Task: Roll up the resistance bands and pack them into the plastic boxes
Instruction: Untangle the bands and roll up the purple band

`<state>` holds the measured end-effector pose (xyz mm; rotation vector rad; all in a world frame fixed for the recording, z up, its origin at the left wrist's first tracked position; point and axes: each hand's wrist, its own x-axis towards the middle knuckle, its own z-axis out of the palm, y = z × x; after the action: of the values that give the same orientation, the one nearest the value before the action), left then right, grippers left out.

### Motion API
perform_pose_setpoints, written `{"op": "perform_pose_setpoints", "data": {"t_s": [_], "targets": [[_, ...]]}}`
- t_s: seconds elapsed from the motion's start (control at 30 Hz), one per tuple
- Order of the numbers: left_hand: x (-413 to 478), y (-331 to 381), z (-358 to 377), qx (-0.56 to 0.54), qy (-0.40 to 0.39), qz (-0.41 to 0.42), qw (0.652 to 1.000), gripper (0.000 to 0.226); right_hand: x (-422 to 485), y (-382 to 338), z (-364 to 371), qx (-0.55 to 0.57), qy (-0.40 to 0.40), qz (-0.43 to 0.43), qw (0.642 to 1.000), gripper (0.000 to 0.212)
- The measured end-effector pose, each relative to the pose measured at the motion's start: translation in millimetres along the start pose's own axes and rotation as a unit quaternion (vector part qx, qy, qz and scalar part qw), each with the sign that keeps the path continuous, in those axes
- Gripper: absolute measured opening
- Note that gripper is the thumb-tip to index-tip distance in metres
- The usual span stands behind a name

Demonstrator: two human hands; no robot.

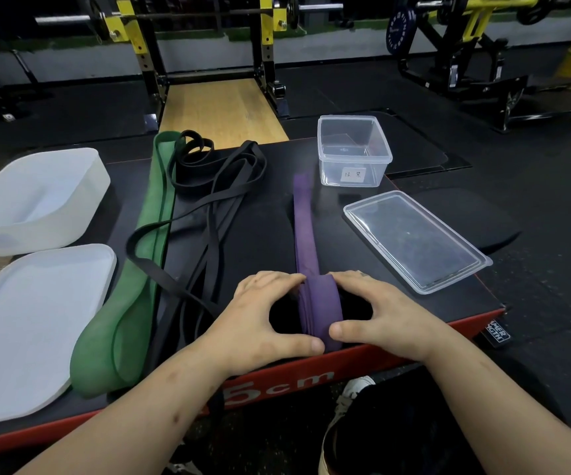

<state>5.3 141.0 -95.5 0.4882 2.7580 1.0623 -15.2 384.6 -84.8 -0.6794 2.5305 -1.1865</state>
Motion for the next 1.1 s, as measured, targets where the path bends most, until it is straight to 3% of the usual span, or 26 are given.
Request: {"op": "perform_pose_setpoints", "data": {"t_s": [0.13, 0.27, 0.37, 0.77, 0.87, 1.0, 1.1], "targets": [[1.0, 0.1, 1.0, -0.006, 0.001, -0.002, 1.0, 0.1, 0.2, 1.7, -1.5, -0.003, -0.022, 0.005, 1.0, 0.064], [2.4, 0.3, 1.8, -0.003, 0.008, -0.005, 1.0, 0.096, -4.4, 3.1, -5.5, 0.017, -0.039, 0.01, 0.999, 0.094], [3.0, -0.3, 1.8, -0.009, 0.009, -0.009, 1.0, 0.095, -5.5, 3.7, -4.6, -0.004, -0.05, 0.019, 0.999, 0.102], [3.8, -3.6, 2.8, -0.009, 0.01, 0.01, 1.0, 0.09, -2.5, 13.7, -1.5, -0.029, -0.041, 0.016, 0.999, 0.085], [4.2, -2.4, 1.5, -0.004, 0.005, 0.005, 1.0, 0.089, 0.3, 6.9, -3.7, -0.023, -0.042, 0.0, 0.999, 0.072], [2.5, 1.8, -2.3, -0.01, -0.001, 0.001, 1.0, 0.098, 7.7, 3.0, -6.5, -0.007, -0.019, -0.011, 1.0, 0.056], [2.4, 3.5, -2.3, -0.008, 0.006, -0.002, 1.0, 0.109, 18.5, 7.7, -6.3, 0.001, -0.026, -0.002, 1.0, 0.057]]}}
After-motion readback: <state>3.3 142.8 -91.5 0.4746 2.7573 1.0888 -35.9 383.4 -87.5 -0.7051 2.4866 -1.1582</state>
